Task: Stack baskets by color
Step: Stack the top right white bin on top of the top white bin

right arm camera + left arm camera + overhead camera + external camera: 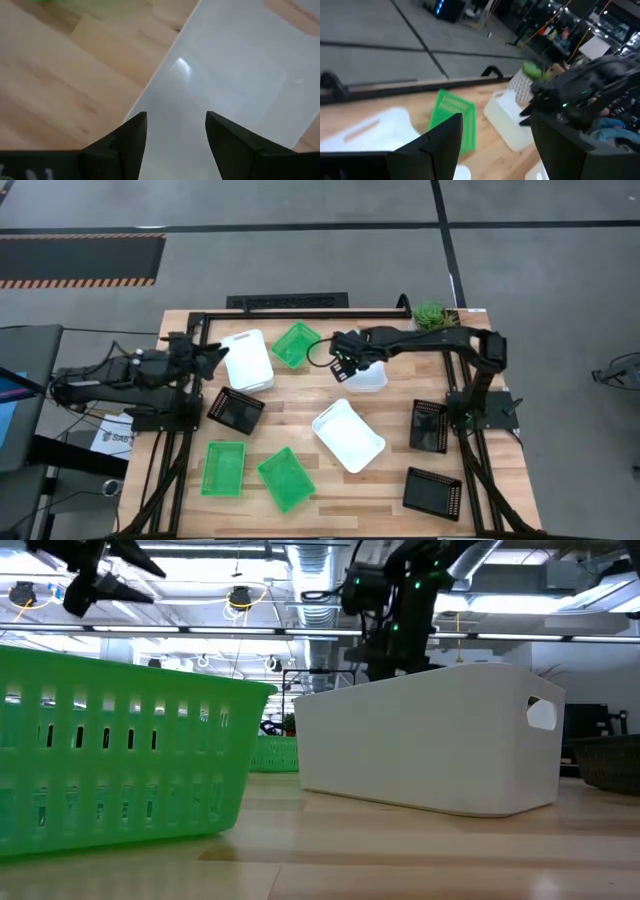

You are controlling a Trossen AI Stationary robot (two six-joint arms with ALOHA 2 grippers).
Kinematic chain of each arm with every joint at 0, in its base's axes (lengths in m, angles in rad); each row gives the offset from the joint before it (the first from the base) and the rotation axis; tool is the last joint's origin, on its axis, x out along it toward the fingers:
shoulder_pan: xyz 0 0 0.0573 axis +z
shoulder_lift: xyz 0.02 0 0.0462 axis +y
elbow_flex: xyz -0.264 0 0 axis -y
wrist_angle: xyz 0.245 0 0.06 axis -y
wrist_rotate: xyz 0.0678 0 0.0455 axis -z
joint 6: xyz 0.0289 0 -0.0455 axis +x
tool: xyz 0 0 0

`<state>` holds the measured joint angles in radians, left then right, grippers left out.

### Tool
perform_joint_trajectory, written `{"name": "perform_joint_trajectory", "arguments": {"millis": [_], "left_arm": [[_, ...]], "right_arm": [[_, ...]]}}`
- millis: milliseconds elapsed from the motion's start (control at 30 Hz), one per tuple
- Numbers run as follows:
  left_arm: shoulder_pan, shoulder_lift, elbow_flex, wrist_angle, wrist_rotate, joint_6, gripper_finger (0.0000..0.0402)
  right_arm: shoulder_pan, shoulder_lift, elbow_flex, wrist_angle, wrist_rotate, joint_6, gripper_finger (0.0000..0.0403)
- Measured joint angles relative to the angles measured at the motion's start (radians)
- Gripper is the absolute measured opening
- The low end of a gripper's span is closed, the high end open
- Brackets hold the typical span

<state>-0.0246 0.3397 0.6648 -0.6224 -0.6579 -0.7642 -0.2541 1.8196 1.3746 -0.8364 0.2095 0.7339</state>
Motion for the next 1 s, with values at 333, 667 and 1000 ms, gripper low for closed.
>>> {"name": "perform_joint_trajectory", "arguments": {"millis": [333,667,1000], "left_arm": [[0.010,0.000,0.061,-0.012,-0.048,0.102,0.0224],[0.010,0.010,0.061,-0.048,-0.084,0.100,0.0224],[0.010,0.010,0.061,-0.047,-0.083,0.100,0.0224]], "right_arm": [[-0.010,-0.028,0.002,0.072,-0.001,0.014,0.0226],[-0.010,-0.031,0.001,0.091,0.006,0.029,0.0226],[-0.010,-0.031,-0.033,0.131,0.030,0.055,0.0223]]}}
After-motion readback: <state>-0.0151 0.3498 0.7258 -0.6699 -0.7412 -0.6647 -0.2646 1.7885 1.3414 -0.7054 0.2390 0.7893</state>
